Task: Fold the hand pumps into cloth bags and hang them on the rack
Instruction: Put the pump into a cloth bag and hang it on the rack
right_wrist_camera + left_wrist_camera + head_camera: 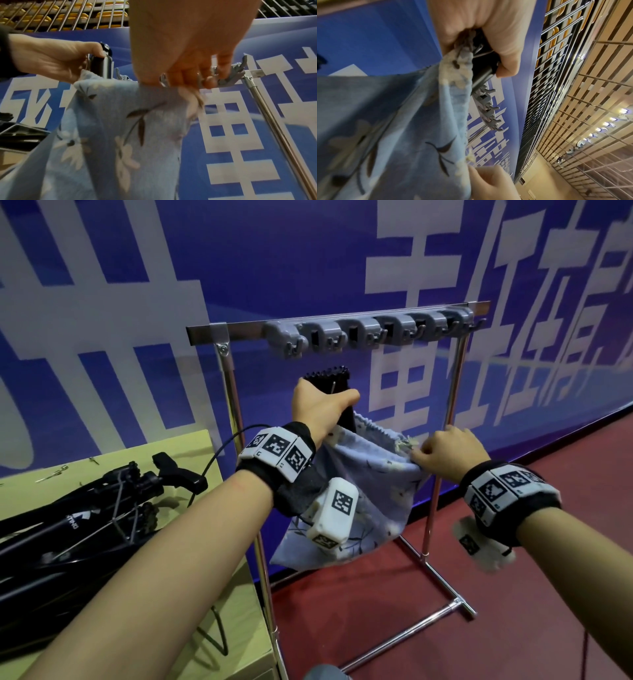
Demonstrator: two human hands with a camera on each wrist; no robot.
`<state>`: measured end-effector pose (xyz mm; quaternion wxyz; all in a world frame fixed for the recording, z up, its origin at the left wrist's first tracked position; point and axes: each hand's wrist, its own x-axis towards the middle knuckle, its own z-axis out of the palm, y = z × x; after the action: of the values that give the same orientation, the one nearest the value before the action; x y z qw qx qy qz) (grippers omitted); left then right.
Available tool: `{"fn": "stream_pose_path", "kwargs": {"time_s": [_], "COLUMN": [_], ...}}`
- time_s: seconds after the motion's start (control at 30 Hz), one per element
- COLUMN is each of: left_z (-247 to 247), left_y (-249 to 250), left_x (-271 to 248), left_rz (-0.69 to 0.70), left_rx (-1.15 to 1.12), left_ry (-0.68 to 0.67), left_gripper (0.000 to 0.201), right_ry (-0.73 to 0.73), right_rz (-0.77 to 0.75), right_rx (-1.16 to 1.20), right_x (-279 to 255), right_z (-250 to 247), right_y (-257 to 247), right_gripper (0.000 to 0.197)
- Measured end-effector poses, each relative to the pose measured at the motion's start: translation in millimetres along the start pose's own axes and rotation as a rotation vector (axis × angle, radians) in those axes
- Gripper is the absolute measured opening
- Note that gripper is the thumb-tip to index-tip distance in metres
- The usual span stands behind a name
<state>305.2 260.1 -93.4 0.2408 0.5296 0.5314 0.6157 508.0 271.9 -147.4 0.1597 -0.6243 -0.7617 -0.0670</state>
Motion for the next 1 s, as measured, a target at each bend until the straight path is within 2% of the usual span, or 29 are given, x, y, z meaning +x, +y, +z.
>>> {"fn": "stream_pose_path", "kwargs": {"time_s": [0.07, 0.13, 0.27, 0.33, 0.37, 0.43, 0.5, 0.6, 0.7, 0.77, 0.83, 1.0], "left_z": [0, 2, 4, -1, -4, -9, -16, -25, -32, -36, -40, -39], "left_y": [-2, -4, -4, -7, -9, -18, -30, -42, -47, -49, -52, -52], "left_x": [-2, -6, -13, -12, -12, -13, -16, -21, -24, -26, -28, -32], "left_rz": [0.038, 0.08, 0.118, 0.101, 0.08, 0.04, 0.004, -0.058, -0.091, -0.114, -0.157, -0.153], "left_rx": [0.03, 0.055, 0.058, 0.058, 0.059, 0.063, 0.072, 0.074, 0.115, 0.146, 0.167, 0.223], "left_ry": [-0.022, -0.053, -0.129, -0.154, -0.154, -0.145, -0.148, -0.186, -0.275, -0.35, -0.423, -0.557], "left_gripper": [0.041, 0.043, 0.043, 0.044, 0.043, 0.034, 0.028, 0.03, 0.031, 0.023, 0.017, 0.027], "right_ry": [-0.105, -0.147, -0.027, -0.011, -0.031, -0.138, -0.25, -0.391, -0.449, -0.502, -0.489, -0.302], "right_rz": [0.032, 0.02, -0.039, -0.004, 0.029, 0.054, 0.02, -0.01, 0.056, 0.095, 0.139, 0.186], "right_rx": [-0.15, -0.237, -0.258, -0.16, -0.017, 0.305, 0.455, 0.418, 0.373, 0.394, 0.434, 0.354], "right_x": [-1, -2, -4, -4, -4, -2, -2, -5, -3, -4, -4, -4], "right_z": [-1, 1, 8, 10, 9, 6, -2, -11, -15, -19, -21, -26], "right_y": [-4, -9, -20, -22, -22, -20, -20, -24, -25, -27, -31, -44], "right_gripper": [0.057, 0.053, 0.029, 0.018, 0.015, 0.024, 0.028, 0.019, 0.03, 0.03, 0.031, 0.031]}}
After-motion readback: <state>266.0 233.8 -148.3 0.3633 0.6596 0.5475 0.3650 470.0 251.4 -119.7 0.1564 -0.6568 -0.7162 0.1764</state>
